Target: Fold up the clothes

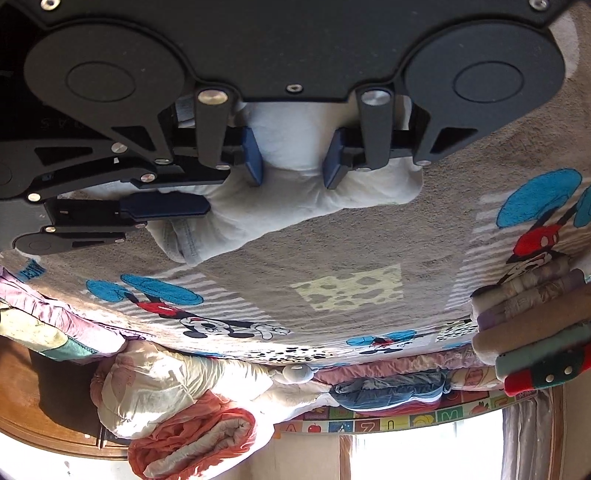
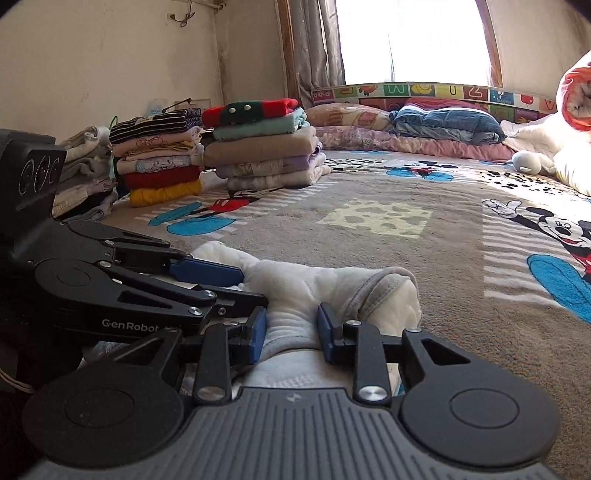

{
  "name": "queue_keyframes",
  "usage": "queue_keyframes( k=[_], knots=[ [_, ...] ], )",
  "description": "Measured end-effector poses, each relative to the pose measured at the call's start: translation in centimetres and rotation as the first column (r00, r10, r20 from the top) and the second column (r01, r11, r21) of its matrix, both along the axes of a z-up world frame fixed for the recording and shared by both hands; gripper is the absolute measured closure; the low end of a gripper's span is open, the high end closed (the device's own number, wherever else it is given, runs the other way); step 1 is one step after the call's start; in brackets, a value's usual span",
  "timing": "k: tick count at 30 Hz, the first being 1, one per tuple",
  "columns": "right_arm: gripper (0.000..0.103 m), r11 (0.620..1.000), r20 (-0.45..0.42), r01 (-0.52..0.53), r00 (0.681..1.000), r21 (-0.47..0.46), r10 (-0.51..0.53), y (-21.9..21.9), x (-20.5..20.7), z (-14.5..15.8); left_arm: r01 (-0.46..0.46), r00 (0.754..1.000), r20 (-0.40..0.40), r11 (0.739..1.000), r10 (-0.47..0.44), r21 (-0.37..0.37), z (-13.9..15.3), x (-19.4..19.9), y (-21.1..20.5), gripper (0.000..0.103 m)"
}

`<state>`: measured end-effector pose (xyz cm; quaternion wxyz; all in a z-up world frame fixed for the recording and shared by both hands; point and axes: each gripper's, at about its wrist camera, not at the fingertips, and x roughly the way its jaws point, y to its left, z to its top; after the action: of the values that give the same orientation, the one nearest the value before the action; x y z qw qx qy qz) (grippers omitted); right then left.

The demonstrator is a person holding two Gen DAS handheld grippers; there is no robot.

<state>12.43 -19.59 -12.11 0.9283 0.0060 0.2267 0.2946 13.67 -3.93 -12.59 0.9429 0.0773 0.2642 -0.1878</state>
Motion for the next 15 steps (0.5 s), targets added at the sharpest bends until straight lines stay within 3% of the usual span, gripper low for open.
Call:
queue_keyframes(
  k=[4,6,9,11,12,15],
  knots=[
    [0.073,1.000,-0.010,0.003,1.000,0.000,-0.003,-0.1,-0.1,0.1,-0.008,1.000,0.007,1.000,0.008,-0.002,0.2,-0.6,0.0,0.066],
    [0.073,1.000,-0.029,0.017,0.999,-0.016,-0.018,0.0,-0.7,1.0,-0.006,1.000,-0.008,0.999,0.006,-0.043,0.8,-1.0,0.4,0.066],
    [0.072,0.997,-0.017,0.045,0.999,-0.055,-0.046,0.2,-2.2,2.7,-0.026,0.999,0.023,0.984,0.031,-0.177,3.4,-3.5,2.4,0.065],
    [0.067,0.998,0.065,0.045,0.997,-0.045,-0.042,-0.2,-5.5,4.5,-0.051,0.997,0.051,0.965,0.066,-0.258,4.9,-5.2,4.0,0.057],
    [0.058,0.998,0.052,0.060,0.997,-0.023,-0.059,-0.6,-6.6,4.6,-0.076,0.994,0.048,0.950,0.095,-0.303,5.3,-5.7,5.0,0.057],
    [0.057,0.985,-0.067,0.134,0.990,0.104,-0.128,-2.7,-6.7,3.6,-0.175,0.983,-0.023,0.881,0.184,-0.439,5.4,-6.0,8.2,0.054]
  ],
)
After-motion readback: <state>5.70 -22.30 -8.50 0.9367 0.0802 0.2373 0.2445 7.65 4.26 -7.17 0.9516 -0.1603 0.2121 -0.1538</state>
